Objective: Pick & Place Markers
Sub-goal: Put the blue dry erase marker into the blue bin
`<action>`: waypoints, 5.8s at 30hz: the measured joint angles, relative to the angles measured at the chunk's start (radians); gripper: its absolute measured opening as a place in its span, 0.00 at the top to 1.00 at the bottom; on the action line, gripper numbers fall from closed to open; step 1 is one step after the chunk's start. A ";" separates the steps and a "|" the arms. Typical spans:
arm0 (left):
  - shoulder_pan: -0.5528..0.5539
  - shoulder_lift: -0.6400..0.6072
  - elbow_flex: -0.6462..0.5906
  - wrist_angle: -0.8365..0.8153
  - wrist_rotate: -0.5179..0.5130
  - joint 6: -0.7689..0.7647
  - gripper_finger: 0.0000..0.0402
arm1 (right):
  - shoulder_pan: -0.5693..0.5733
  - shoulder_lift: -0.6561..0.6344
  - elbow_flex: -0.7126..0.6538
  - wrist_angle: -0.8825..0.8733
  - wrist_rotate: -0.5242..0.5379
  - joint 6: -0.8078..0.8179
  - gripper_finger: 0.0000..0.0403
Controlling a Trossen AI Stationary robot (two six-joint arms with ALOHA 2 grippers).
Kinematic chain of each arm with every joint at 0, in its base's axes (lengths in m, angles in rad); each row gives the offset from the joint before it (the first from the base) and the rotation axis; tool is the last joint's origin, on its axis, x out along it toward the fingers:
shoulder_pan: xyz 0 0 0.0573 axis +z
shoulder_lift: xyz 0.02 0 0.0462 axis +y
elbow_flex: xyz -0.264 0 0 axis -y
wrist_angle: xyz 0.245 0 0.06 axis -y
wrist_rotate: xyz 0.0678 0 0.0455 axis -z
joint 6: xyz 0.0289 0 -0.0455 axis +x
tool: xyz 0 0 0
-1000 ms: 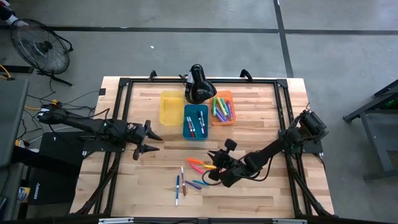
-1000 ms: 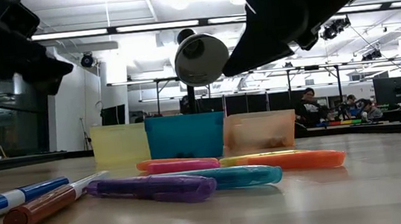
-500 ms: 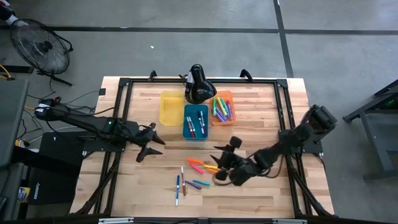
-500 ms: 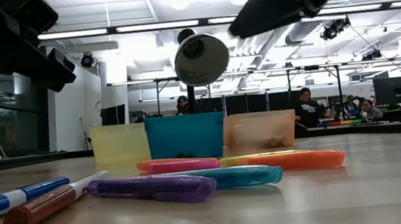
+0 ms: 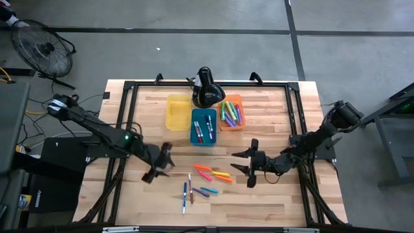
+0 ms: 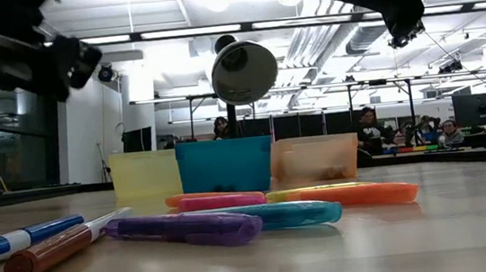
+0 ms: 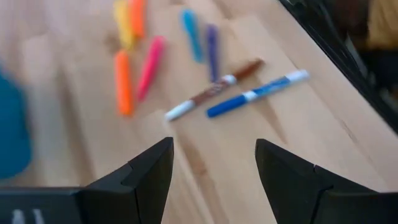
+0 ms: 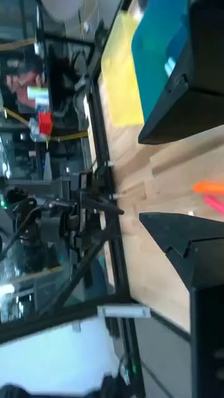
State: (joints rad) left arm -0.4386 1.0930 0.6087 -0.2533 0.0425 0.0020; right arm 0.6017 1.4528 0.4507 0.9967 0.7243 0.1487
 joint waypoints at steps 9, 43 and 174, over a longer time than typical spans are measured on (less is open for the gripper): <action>-0.131 0.274 0.162 0.019 -0.008 0.266 0.44 | -0.006 0.000 0.000 -0.005 -0.085 0.026 0.56; -0.210 0.721 0.523 -0.117 -0.051 0.729 0.44 | -0.006 0.000 0.000 -0.020 -0.180 0.060 0.56; -0.103 0.730 0.665 -0.443 -0.269 0.604 0.99 | -0.008 0.001 0.000 -0.081 -0.172 0.139 0.56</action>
State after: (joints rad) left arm -0.5417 1.8228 1.2734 -0.6959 -0.2269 0.6061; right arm 0.5938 1.4536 0.4511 0.9160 0.5523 0.2878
